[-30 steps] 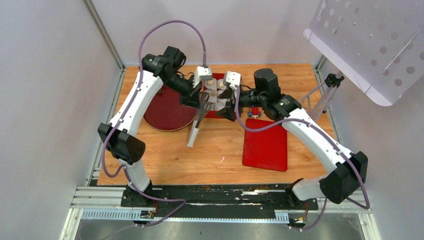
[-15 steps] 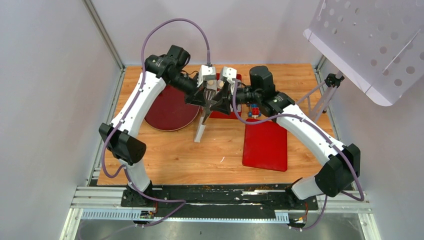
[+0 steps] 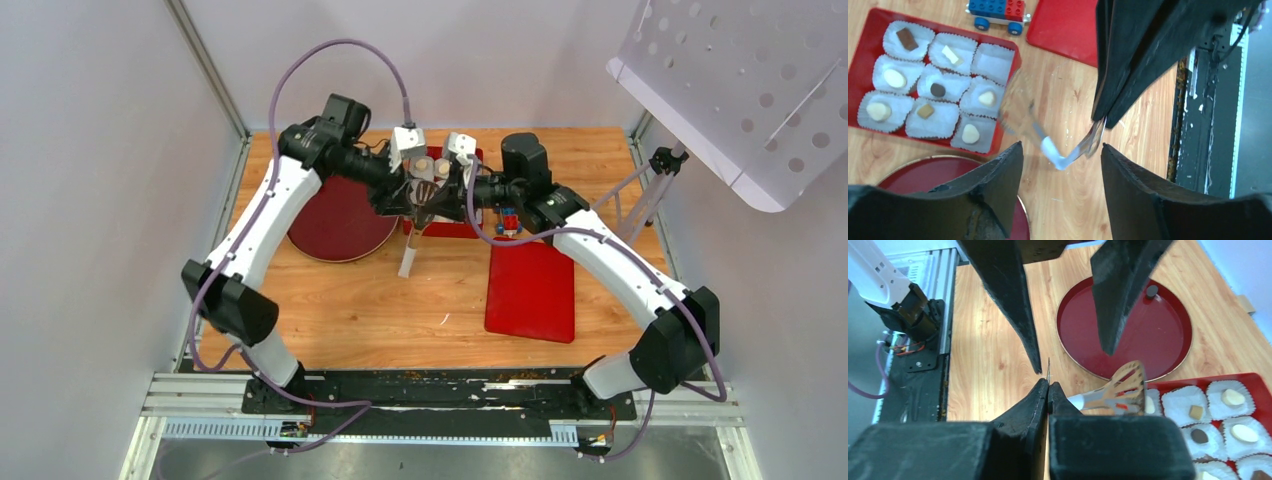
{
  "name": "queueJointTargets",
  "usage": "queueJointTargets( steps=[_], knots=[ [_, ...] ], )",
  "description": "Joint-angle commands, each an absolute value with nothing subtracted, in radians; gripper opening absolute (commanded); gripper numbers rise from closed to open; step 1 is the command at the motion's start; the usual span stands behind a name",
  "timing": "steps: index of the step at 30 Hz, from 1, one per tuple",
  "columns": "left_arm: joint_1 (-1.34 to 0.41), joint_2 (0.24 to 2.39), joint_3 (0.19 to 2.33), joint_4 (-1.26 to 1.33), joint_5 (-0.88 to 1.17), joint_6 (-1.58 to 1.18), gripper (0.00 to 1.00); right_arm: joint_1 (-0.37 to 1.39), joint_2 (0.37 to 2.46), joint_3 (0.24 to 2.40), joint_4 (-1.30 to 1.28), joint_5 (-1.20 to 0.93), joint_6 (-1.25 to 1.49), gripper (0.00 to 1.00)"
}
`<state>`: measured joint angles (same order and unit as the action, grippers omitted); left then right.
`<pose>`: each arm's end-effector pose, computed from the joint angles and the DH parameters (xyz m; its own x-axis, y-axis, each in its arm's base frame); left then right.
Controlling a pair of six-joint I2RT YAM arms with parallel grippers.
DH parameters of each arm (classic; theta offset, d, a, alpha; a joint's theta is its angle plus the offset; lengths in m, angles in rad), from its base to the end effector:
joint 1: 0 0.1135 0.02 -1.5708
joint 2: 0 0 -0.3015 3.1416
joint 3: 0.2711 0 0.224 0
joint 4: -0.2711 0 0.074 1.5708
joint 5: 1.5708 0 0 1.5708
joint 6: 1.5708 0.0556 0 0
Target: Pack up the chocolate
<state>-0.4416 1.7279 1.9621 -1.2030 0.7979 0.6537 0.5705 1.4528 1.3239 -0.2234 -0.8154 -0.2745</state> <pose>0.2787 -0.1758 0.4267 -0.1872 0.5581 -0.8084 0.9810 0.1493 -0.1240 0.2403 0.2023 0.4060 -0.0233 -0.2357 -0.9715 -0.9887 0.1497 -0.0126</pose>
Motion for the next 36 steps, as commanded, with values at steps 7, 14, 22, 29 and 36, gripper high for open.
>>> queueJointTargets(
  steps=[7, 14, 22, 29, 36],
  knots=[
    [-0.325, 1.294, 1.27, -0.15, 0.972, 0.134, 0.82, 0.428, 1.361, 1.332, 0.027, -0.977, 0.113, 0.0],
    [-0.327, 1.313, 1.148, -0.036, 1.03, 0.044, 0.83, 0.393, 1.353, 1.39, 0.057, -1.015, 0.181, 0.0],
    [-0.359, 1.46, 1.239, -0.275, 1.13, 0.28, 0.83, 0.391, 1.351, 1.428, 0.069, -1.045, 0.224, 0.0],
    [-0.398, 1.533, 1.286, -0.39, 1.173, 0.37, 0.73, 0.39, 1.343, 1.425, 0.064, -1.039, 0.215, 0.0],
    [-0.412, 1.599, 1.4, -0.732, 1.224, 0.646, 0.7, 0.379, 1.354, 1.42, 0.068, -1.037, 0.208, 0.0]
  ],
)
